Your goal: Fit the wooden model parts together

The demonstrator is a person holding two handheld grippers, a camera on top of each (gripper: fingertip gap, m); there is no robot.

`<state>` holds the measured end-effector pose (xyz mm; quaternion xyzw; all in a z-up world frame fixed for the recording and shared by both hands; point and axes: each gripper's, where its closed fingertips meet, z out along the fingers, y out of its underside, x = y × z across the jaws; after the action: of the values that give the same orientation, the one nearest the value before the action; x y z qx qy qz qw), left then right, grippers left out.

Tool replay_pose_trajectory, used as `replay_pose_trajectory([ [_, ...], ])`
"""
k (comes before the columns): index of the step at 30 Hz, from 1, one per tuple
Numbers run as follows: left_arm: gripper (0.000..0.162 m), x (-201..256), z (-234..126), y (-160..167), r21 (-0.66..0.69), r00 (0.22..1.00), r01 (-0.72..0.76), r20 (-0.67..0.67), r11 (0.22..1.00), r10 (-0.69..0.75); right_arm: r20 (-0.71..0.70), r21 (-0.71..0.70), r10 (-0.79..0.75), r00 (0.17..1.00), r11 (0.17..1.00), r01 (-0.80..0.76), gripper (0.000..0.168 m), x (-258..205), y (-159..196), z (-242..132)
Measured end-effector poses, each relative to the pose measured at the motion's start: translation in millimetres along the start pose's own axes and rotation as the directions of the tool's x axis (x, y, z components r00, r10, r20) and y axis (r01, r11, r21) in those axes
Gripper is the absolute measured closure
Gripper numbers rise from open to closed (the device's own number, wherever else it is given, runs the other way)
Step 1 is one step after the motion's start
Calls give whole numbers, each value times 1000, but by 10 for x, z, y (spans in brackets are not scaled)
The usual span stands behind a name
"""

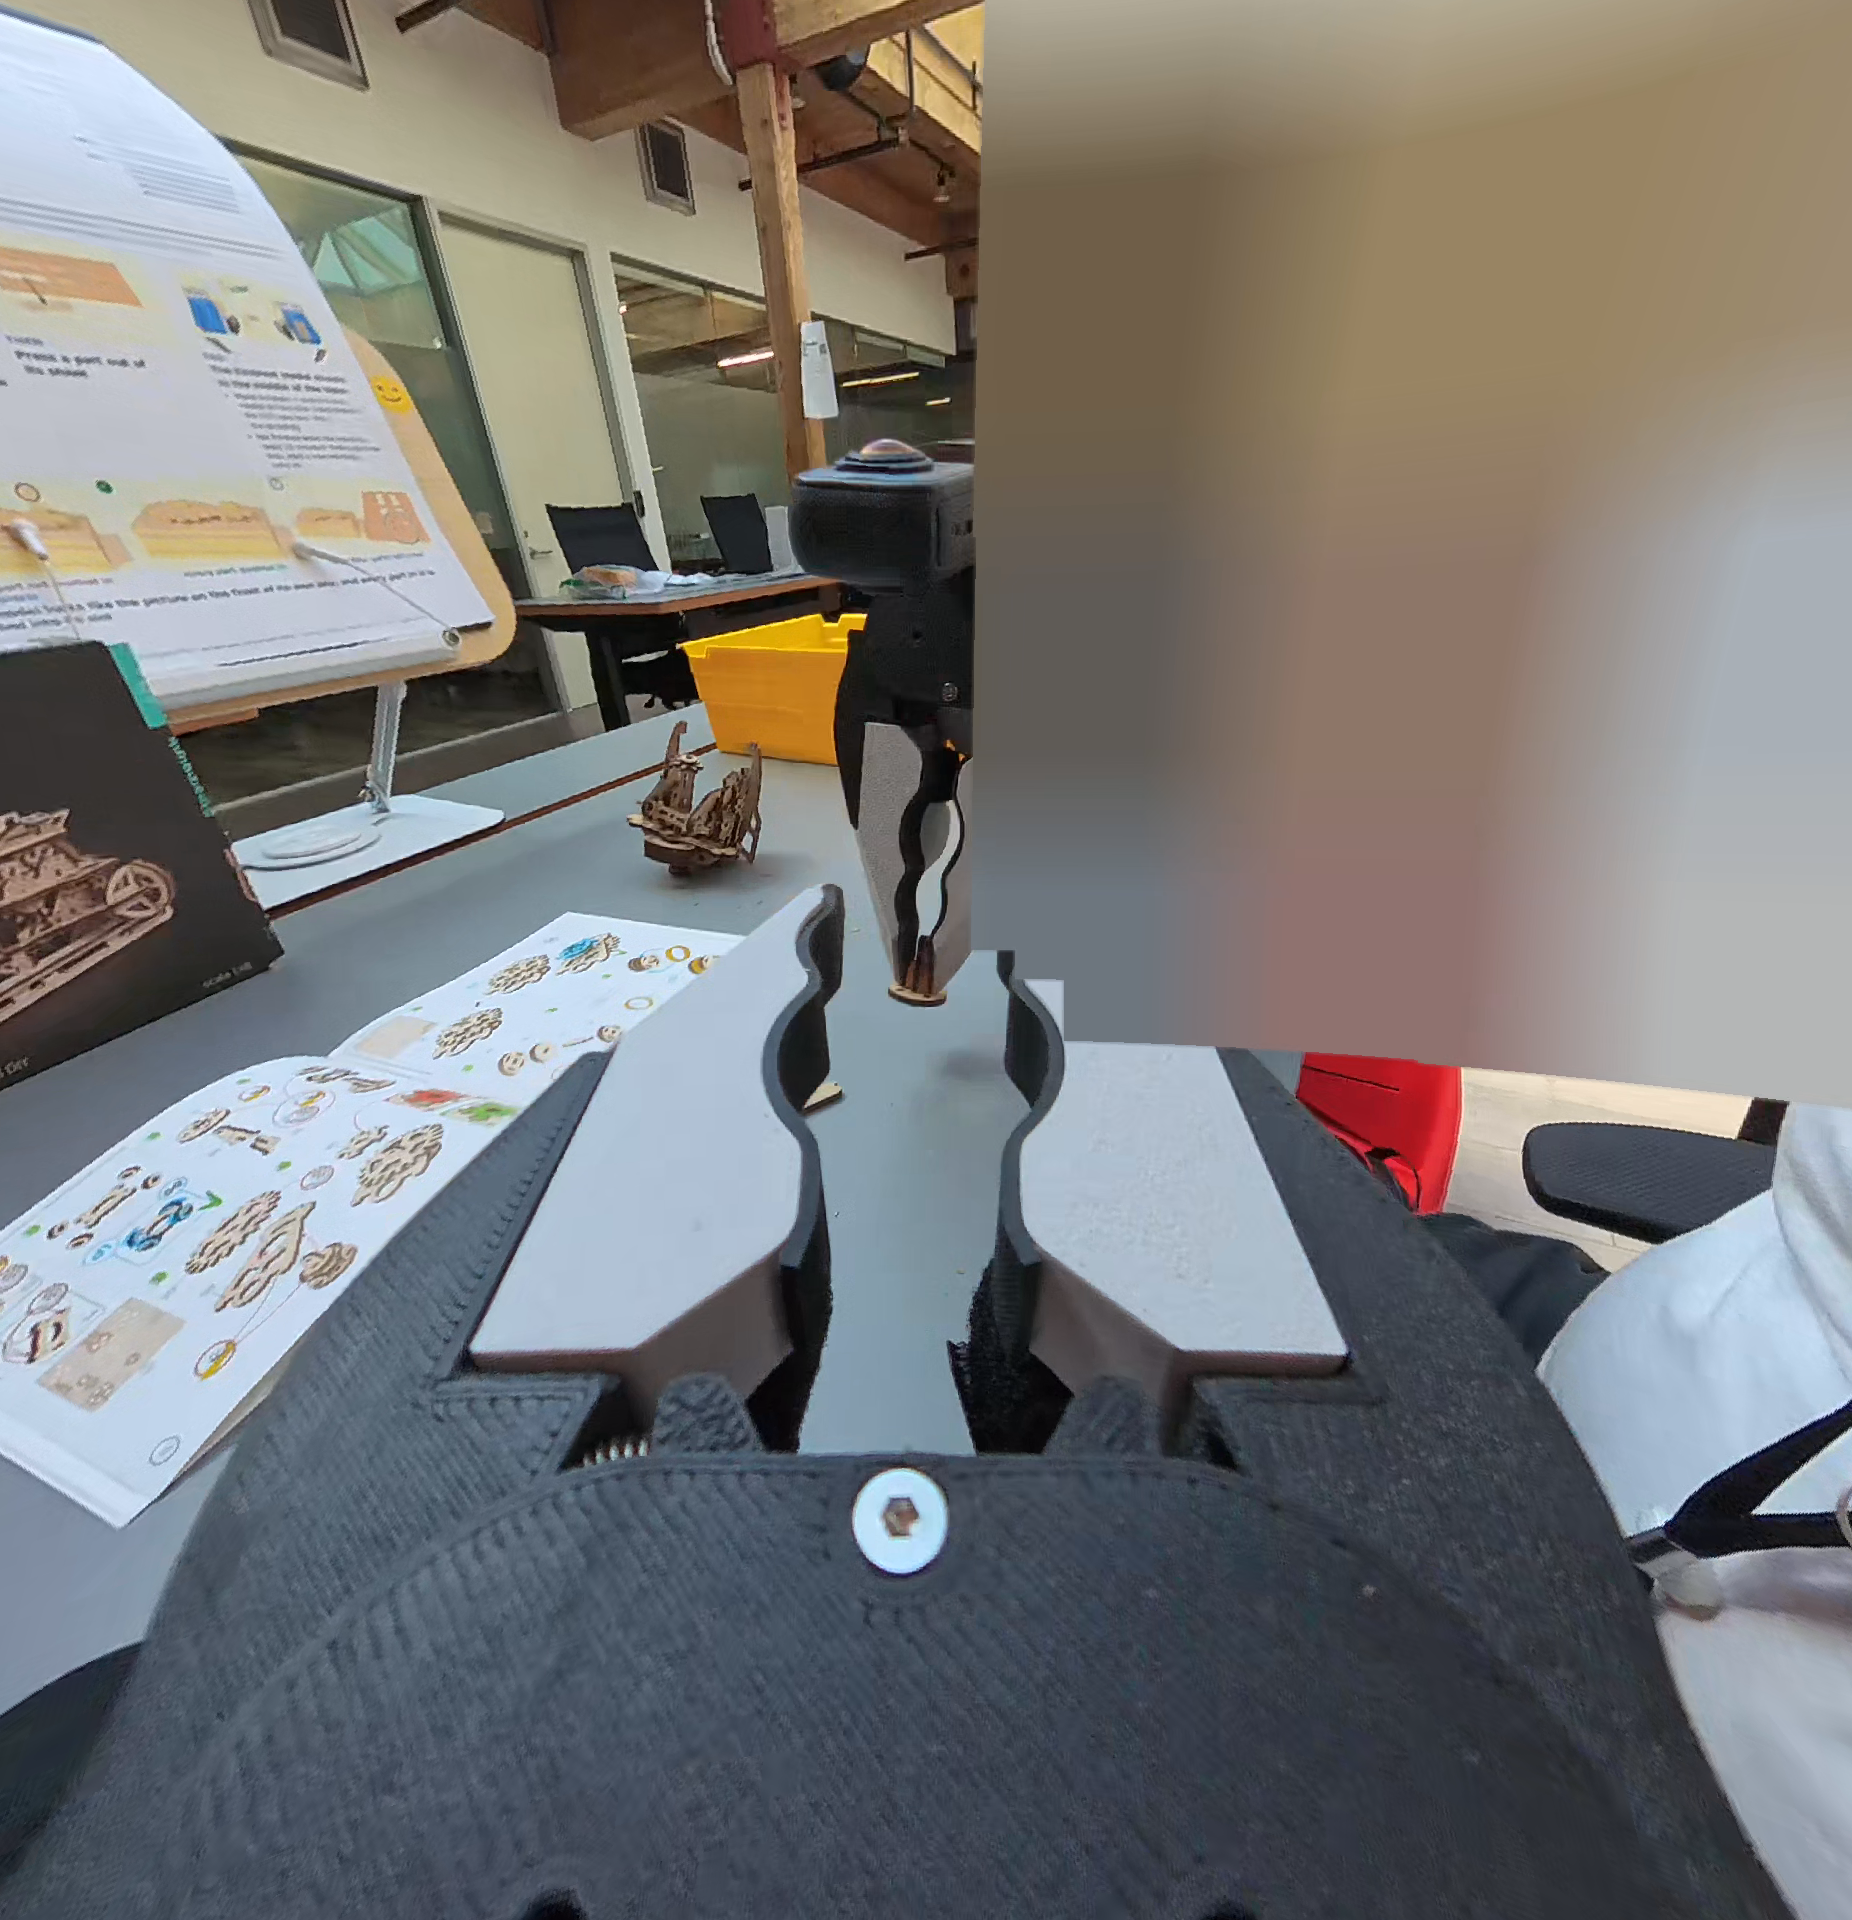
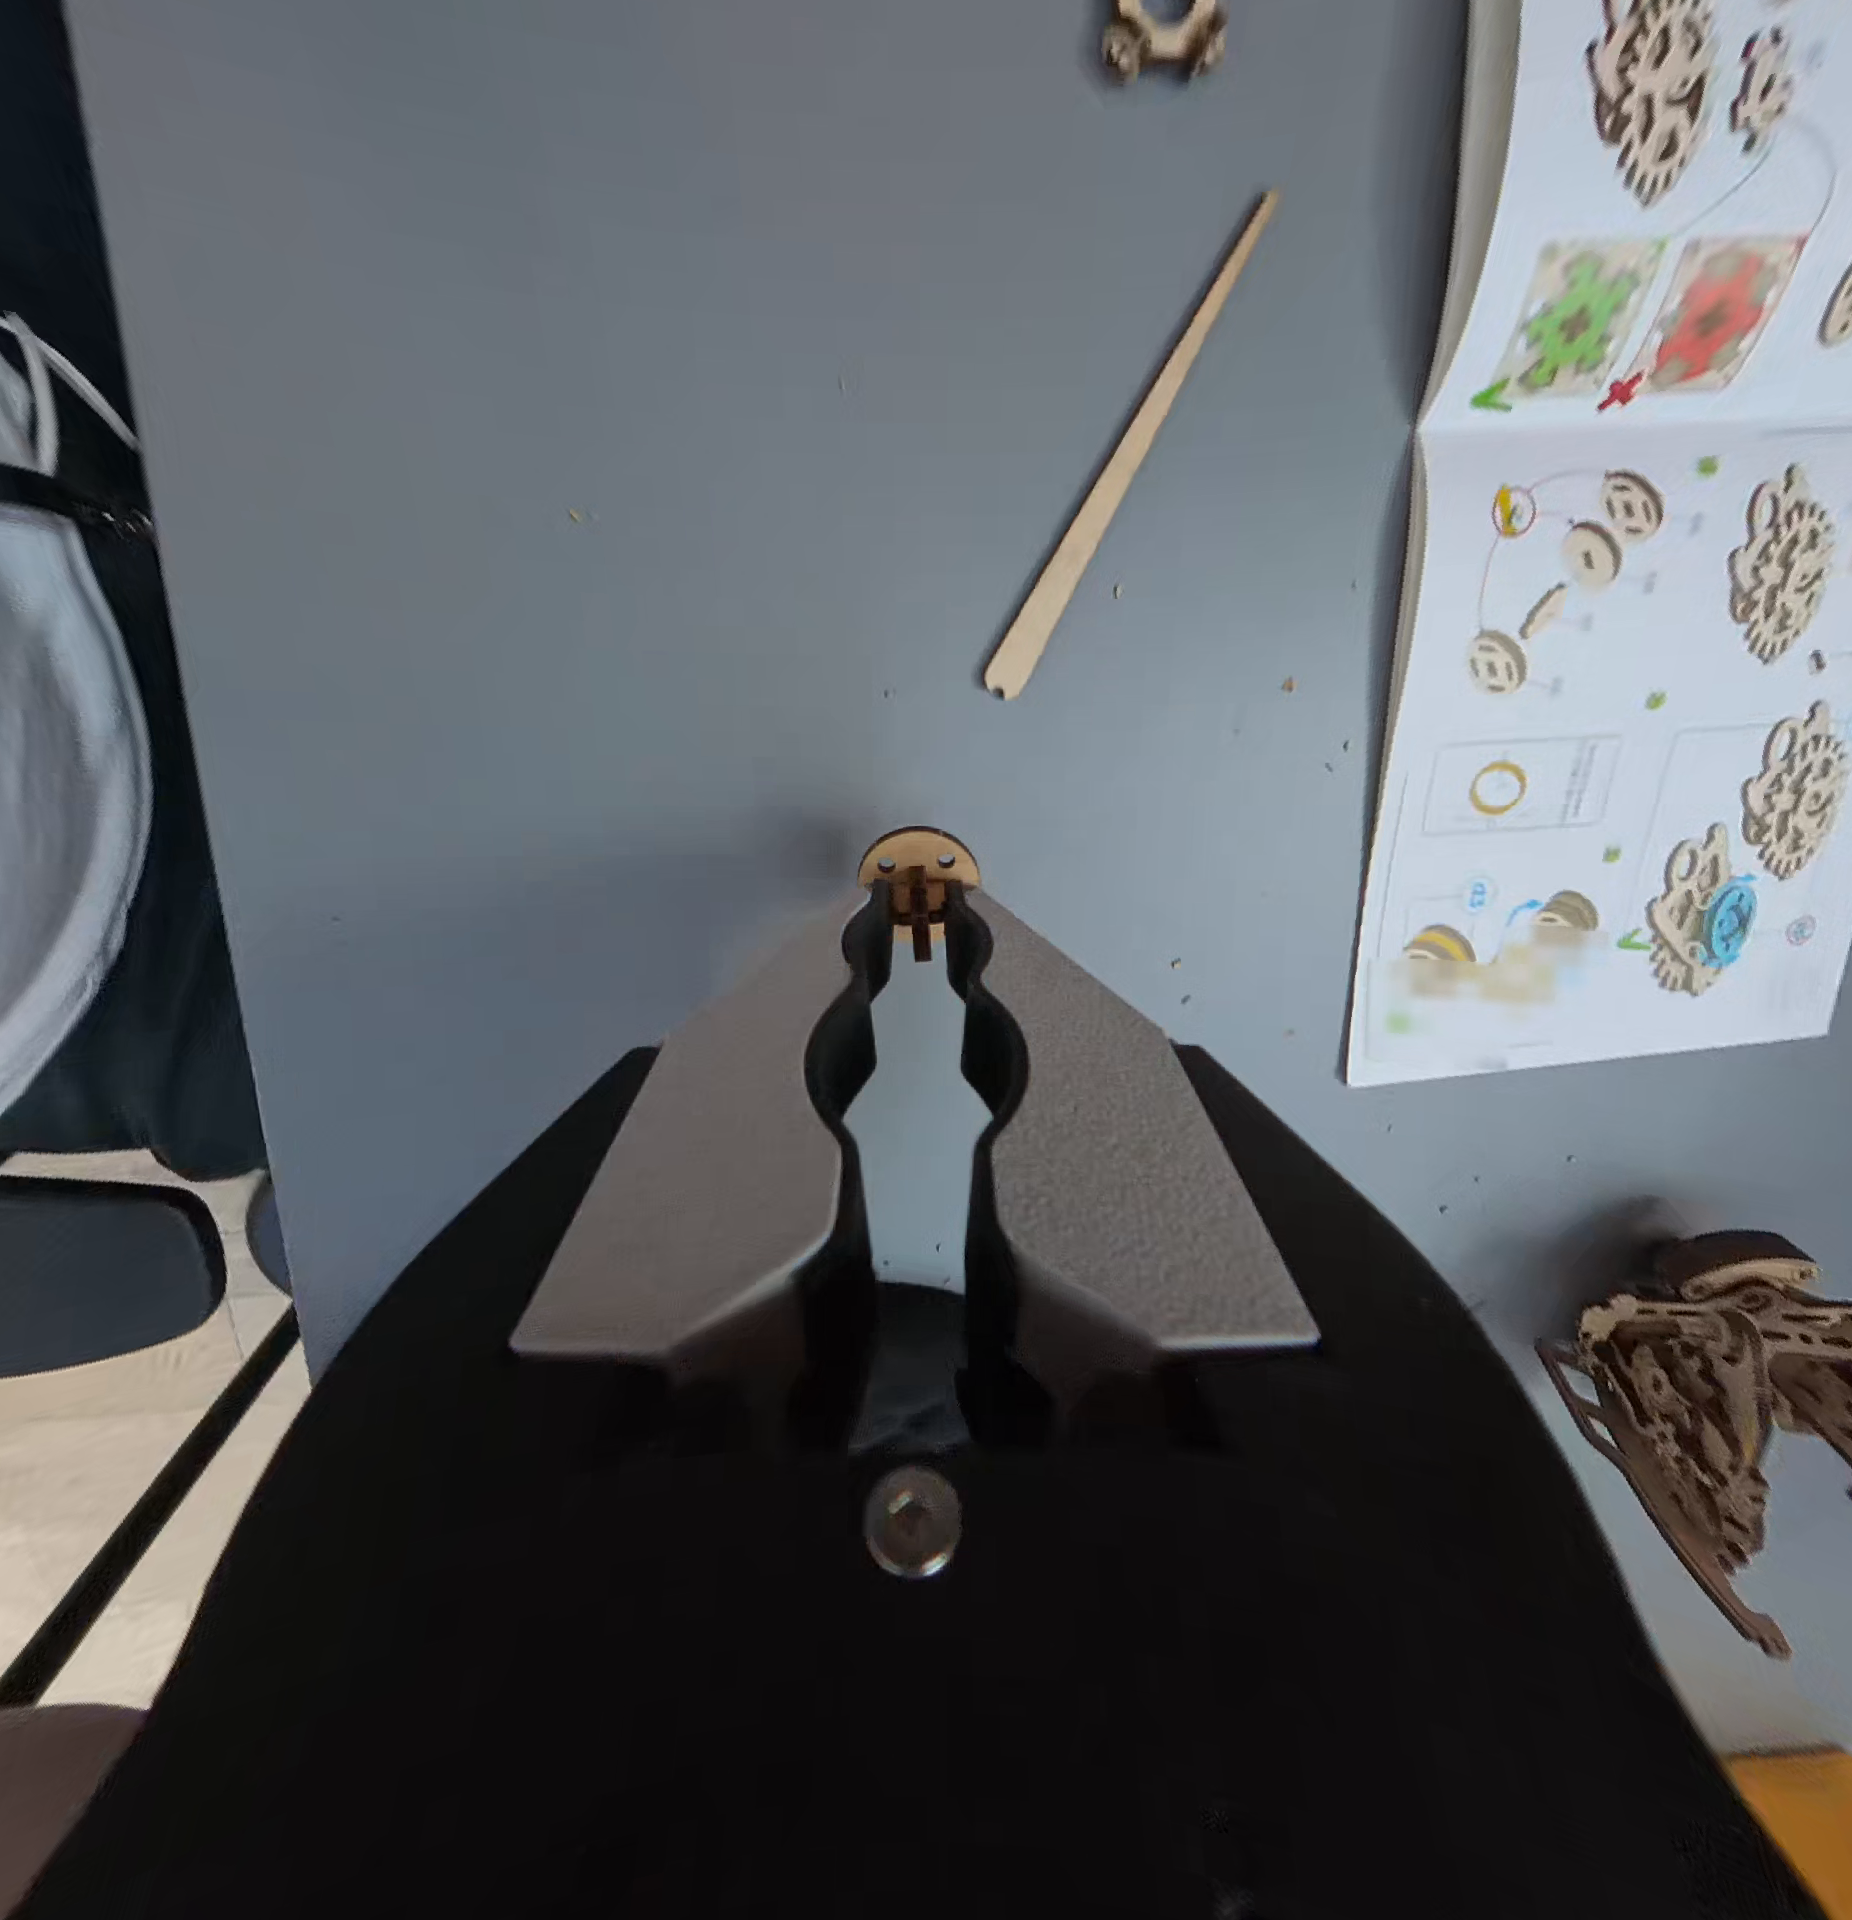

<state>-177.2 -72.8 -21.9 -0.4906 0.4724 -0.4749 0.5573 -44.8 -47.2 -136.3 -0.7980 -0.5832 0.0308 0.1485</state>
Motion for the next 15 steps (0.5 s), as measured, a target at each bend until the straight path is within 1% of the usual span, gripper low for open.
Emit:
replay_pose_trajectory([
  [1, 134, -48, -8, 40, -26, 1000, 4, 18, 1000, -4, -31, -66, -12, 999, 998, 10, 160, 39, 83, 3],
  [2, 133, -84, -15, 74, -48, 999, 3, 32, 999, -1, -40, -90, -21, 999, 996, 17, 160, 38, 103, -6],
  [3, 133, -107, -21, 94, -61, 999, 0, 41, 998, 2, -9, -66, -11, 1000, 998, 10, 161, -15, 58, 34],
  [5, 133, -112, -24, 91, -60, 999, 2, 42, 998, 1, 27, -127, 15, 1000, 992, -11, 163, -21, 147, 216],
  [6, 133, -103, -25, 85, -57, 999, 7, 36, 998, -5, 25, -107, 25, 999, 994, -22, 160, -12, 123, 157],
  [8, 133, -88, -24, 94, -62, 1000, 13, 26, 998, -11, -66, -126, -10, 998, 992, 1, 160, 84, 134, 10],
  [9, 133, -87, -23, 100, -65, 1000, 13, 26, 998, -11, -64, -115, -17, 998, 993, 10, 160, 59, 103, 5],
  [10, 133, -87, -21, 104, -66, 1000, 15, 24, 998, -13, -43, -163, -14, 999, 987, 7, 160, 27, 167, 80],
  [11, 133, -83, -15, 104, -66, 1000, 19, 20, 998, -17, -20, -280, -22, 1000, 960, 15, 160, 3, 350, 148],
  [12, 132, -79, -8, 103, -65, 1000, 23, 15, 998, -22, -14, -198, -29, 999, 980, 25, 160, -8, 209, 141],
  [14, 132, -75, -1, 107, -66, 1000, 25, 11, 997, -25, -73, -139, -21, 997, 990, 10, 160, 61, 106, -27],
  [15, 132, -75, 2, 115, -69, 1000, 27, 12, 997, -26, -83, -88, -13, 996, 996, 6, 161, 73, 38, -54],
])
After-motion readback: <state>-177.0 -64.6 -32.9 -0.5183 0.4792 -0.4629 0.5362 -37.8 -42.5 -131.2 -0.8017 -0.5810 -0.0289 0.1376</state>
